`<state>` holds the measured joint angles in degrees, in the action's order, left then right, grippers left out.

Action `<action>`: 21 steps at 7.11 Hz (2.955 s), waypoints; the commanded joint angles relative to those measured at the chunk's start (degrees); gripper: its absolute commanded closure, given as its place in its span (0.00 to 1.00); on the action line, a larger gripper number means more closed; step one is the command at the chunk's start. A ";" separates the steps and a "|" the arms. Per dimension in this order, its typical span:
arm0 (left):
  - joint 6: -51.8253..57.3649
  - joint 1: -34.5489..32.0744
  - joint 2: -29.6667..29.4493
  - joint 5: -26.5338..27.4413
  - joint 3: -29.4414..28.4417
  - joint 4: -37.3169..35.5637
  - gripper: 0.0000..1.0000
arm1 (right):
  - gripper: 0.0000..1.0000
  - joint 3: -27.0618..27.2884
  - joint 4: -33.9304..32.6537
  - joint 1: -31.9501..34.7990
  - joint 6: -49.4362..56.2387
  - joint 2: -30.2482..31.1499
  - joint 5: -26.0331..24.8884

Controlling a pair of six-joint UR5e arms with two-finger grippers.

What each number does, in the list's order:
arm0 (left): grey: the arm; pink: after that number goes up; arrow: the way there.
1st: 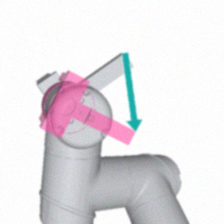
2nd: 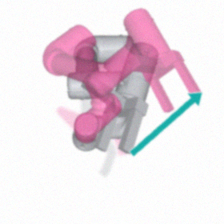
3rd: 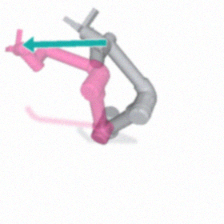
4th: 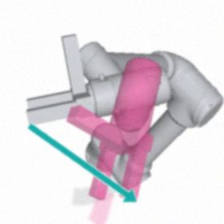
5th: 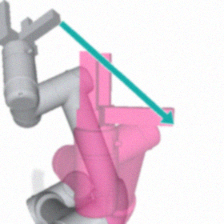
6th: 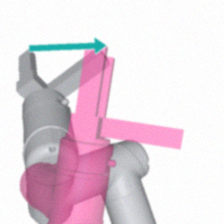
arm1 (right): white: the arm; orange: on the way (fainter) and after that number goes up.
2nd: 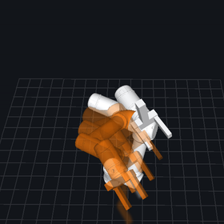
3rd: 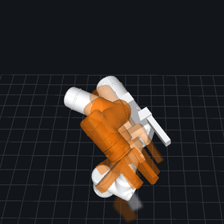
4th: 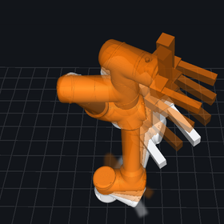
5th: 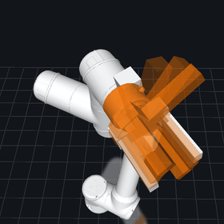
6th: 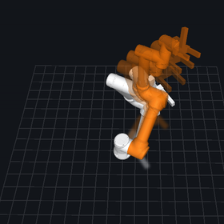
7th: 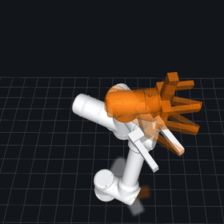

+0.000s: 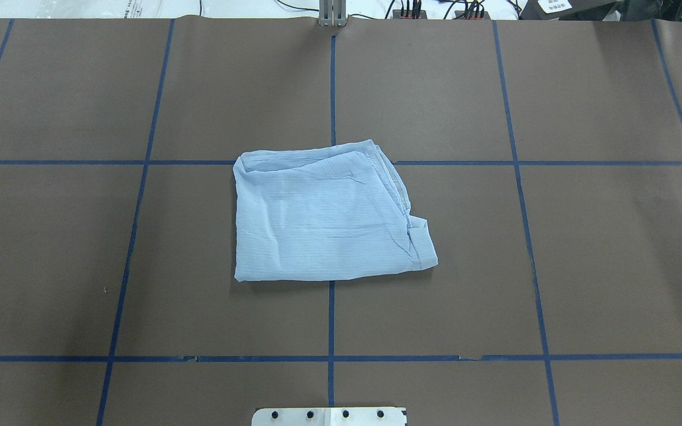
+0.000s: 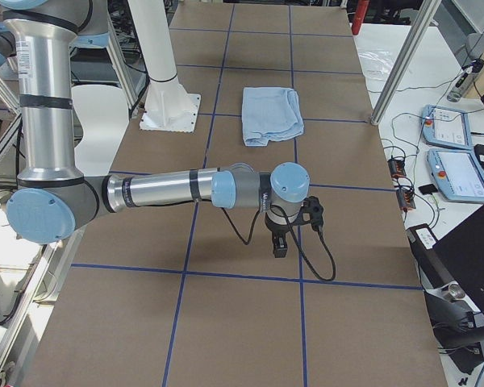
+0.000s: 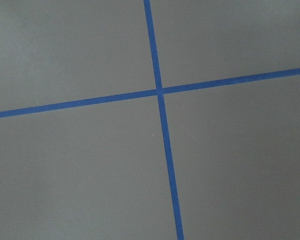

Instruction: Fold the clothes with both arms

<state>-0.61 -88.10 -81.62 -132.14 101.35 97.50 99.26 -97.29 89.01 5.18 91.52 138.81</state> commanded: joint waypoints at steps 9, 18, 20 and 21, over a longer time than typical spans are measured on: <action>-0.19 -0.05 -0.38 -0.13 0.25 -0.02 0.01 | 0.00 -1.09 0.44 2.22 0.18 3.32 -0.56; -3.96 0.03 -0.47 -1.89 -0.10 0.59 0.01 | 0.00 -0.82 0.44 2.48 0.27 3.32 -0.56; -3.96 0.03 -0.47 -1.89 -0.19 0.59 0.01 | 0.00 -0.82 0.44 2.48 0.27 3.32 -0.56; -3.96 0.03 -0.47 -1.89 -0.19 0.59 0.01 | 0.00 -0.91 0.44 2.48 0.35 3.32 -0.65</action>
<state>-4.57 -88.07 -82.09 -134.03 101.20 98.08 98.42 -96.86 91.49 5.47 94.83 138.24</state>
